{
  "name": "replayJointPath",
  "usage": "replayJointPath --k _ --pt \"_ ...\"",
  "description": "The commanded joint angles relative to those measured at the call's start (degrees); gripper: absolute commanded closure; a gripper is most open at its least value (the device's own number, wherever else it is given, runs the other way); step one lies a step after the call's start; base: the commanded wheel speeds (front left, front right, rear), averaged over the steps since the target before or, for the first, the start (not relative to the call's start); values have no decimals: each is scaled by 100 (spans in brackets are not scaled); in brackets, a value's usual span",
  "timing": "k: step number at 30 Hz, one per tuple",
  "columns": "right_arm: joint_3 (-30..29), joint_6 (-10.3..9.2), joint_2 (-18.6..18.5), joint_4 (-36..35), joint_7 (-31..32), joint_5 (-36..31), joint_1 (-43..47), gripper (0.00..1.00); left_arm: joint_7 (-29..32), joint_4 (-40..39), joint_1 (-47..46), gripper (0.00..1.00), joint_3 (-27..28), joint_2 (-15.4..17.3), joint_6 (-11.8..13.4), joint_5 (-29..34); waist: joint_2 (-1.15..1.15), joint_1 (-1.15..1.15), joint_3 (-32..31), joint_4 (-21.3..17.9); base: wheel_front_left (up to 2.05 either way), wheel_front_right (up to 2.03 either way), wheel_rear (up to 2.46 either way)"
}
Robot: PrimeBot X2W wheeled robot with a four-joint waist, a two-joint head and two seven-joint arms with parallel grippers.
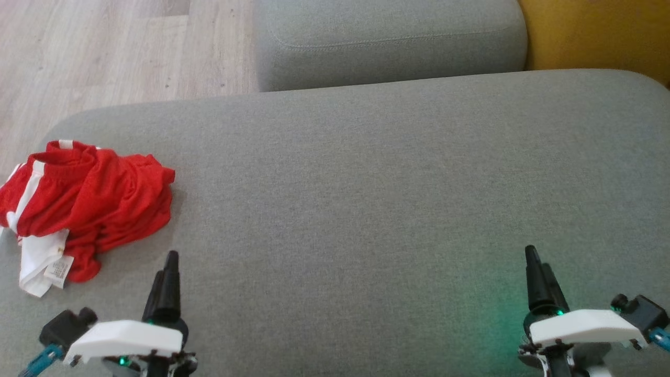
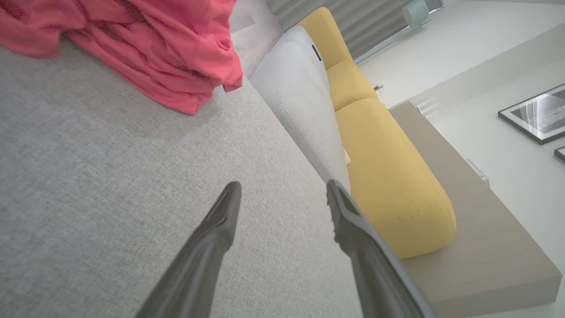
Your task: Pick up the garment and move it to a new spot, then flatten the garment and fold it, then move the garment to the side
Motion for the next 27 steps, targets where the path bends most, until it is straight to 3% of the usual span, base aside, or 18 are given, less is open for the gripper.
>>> replayJointPath --k 1,27 --pt "124 19 -27 -236 -111 -232 -348 0 -72 -275 -117 0 27 65 37 240 0 0 -6 -1 0 0 0" --pt "730 29 -39 -439 -533 -2030 -460 0 -490 -780 -52 0 -245 90 355 2183 0 0 -77 4 0 0 0"
